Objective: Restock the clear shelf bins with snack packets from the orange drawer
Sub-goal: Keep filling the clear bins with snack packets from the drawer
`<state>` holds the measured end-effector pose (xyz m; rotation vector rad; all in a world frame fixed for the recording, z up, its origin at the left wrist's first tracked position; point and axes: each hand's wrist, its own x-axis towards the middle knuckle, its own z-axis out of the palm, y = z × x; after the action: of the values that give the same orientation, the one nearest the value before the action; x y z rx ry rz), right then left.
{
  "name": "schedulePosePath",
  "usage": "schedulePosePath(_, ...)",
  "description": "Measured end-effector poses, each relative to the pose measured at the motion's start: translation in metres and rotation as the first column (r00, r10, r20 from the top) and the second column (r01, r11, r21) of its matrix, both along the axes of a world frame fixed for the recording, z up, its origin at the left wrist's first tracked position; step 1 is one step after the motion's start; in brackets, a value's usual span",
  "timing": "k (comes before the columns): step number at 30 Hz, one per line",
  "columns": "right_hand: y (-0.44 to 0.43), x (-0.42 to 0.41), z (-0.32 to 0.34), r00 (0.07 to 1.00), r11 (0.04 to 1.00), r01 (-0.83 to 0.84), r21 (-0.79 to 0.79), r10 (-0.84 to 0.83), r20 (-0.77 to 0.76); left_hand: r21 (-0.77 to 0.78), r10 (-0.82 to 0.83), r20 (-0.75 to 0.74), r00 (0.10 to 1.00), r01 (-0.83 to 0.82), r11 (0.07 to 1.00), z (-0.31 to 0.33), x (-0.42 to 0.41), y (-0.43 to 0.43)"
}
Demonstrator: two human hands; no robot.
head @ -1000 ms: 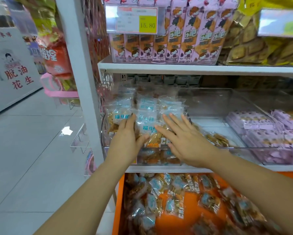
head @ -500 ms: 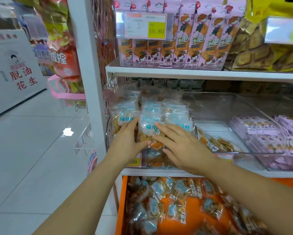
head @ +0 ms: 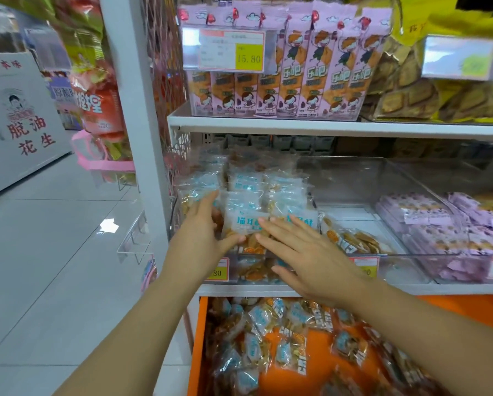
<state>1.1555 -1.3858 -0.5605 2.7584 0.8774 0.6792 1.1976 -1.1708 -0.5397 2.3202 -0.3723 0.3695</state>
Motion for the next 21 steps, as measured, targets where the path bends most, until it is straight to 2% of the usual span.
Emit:
schedulePosePath(3,-0.011,-0.013,0.003,0.995,0.975,-0.099,0.198,0.097,0.021,0.021,0.077,0.127,0.989,-0.08,0.997,0.012,-0.008,-0.005)
schedulePosePath(6,-0.04,-0.022,0.006,0.994,0.915,-0.089,0.394,0.056,0.094,0.116,-0.009,0.277,0.961,-0.025,0.993,0.016,-0.019,-0.022)
schedulePosePath(8,-0.065,-0.021,0.01,0.99,0.865,0.078,0.495,-0.126,0.063,0.226,-0.111,0.385,0.916,0.023,0.974,0.008,-0.02,-0.035)
schedulePosePath(10,-0.093,-0.012,0.013,0.928,0.761,0.363,0.538,-0.351,-0.129,0.306,-0.181,0.433,0.883,0.045,0.951,-0.001,-0.017,-0.046)
schedulePosePath(12,-0.115,0.003,0.016,0.777,0.649,0.628,0.43,-0.486,-0.401,0.348,-0.214,0.462,0.861,0.046,0.937,-0.009,-0.011,-0.052)
schedulePosePath(13,-0.123,0.009,0.017,0.696,0.619,0.704,0.349,-0.502,-0.514,0.355,-0.218,0.469,0.856,0.043,0.934,-0.011,-0.009,-0.054)
schedulePosePath(16,-0.13,0.024,0.022,0.499,0.595,0.781,0.19,-0.411,-0.763,0.359,-0.222,0.472,0.853,0.044,0.932,-0.015,-0.003,-0.057)
schedulePosePath(18,-0.126,0.03,0.025,0.417,0.614,0.778,0.129,-0.352,-0.838,0.355,-0.224,0.477,0.85,0.047,0.934,-0.015,-0.002,-0.058)
schedulePosePath(21,-0.118,0.036,0.029,0.414,0.675,0.738,0.027,-0.42,-0.808,0.347,-0.238,0.482,0.843,0.066,0.936,-0.015,-0.001,-0.057)
